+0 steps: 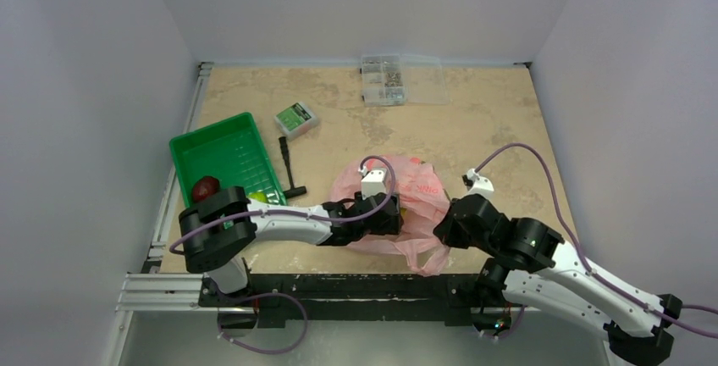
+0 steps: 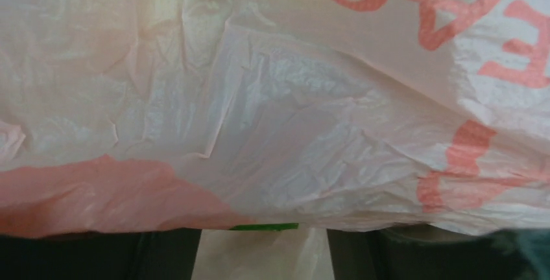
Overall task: Take the fake fruits out of the plastic bag
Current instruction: Adjust the fake fruit in the plastic bag.
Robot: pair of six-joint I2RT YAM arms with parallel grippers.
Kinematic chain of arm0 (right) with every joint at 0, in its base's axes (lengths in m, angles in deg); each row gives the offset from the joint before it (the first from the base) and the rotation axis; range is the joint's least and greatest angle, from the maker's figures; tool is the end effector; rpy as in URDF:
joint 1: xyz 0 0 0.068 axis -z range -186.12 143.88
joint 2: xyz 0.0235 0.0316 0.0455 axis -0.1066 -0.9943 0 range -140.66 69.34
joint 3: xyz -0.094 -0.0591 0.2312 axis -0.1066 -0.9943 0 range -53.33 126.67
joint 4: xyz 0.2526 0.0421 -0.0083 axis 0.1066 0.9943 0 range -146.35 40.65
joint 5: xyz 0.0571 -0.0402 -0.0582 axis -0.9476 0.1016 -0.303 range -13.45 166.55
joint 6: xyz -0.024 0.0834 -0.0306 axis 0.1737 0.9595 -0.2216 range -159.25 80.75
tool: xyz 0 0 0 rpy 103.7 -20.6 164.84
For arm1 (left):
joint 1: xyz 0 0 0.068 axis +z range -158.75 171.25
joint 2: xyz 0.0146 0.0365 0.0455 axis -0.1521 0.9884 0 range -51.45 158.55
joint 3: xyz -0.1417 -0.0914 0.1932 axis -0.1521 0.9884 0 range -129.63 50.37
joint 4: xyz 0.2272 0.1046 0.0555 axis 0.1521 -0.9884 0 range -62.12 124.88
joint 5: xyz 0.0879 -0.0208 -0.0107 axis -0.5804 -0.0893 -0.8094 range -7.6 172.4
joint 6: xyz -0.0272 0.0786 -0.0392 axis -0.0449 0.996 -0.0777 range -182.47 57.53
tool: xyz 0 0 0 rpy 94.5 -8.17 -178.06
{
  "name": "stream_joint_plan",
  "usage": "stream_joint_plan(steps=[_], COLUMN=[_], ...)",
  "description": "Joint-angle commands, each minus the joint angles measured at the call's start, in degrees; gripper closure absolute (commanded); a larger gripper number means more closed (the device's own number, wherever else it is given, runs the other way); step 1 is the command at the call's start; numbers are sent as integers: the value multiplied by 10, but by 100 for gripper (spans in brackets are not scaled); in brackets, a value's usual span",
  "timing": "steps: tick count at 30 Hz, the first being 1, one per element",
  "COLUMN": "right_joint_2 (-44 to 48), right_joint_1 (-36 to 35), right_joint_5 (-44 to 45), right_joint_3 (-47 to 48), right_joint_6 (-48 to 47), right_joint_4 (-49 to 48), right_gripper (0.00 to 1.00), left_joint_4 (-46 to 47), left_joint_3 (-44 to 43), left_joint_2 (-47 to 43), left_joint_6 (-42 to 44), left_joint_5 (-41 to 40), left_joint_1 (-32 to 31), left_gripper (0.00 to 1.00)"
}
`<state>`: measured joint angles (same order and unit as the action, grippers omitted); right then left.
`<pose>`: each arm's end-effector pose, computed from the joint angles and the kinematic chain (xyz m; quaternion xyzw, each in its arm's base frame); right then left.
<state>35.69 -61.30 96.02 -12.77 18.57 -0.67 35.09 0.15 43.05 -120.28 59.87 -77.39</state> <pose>0.1053 0.1032 0.2247 0.0808 0.9209 0.2020 0.3234 0.1608 -0.3244 0.1311 0.0094 0.9062 -0.2606 0.3329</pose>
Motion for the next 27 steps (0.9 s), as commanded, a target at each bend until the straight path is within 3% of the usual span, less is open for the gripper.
stream_joint_plan(steps=[1, 6, 8, 17, 27], right_joint_2=[-4, -15, -14, -14, -11], right_joint_1=[-2, -2, -2, -2, -2], right_joint_5=[-29, -43, -40, -27, -23], right_joint_3=[-24, -32, -30, -31, -34], right_joint_6=[-11, -22, -26, -34, -35], right_joint_4=[-20, -36, -36, -37, -40], right_gripper=[100, 100, 100, 100, 100], left_joint_4=[34, 43, 40, 37, 0], left_joint_3=[19, 4, 3, 14, -32], left_joint_2=[-7, -18, -22, -56, -1], left_joint_6=[-12, -5, -5, -13, 6], left_joint_5=[-9, 5, 7, -5, -5], left_joint_1=[0, 11, 11, 20, 33], left_gripper=[31, 6, 0, 0, 14])
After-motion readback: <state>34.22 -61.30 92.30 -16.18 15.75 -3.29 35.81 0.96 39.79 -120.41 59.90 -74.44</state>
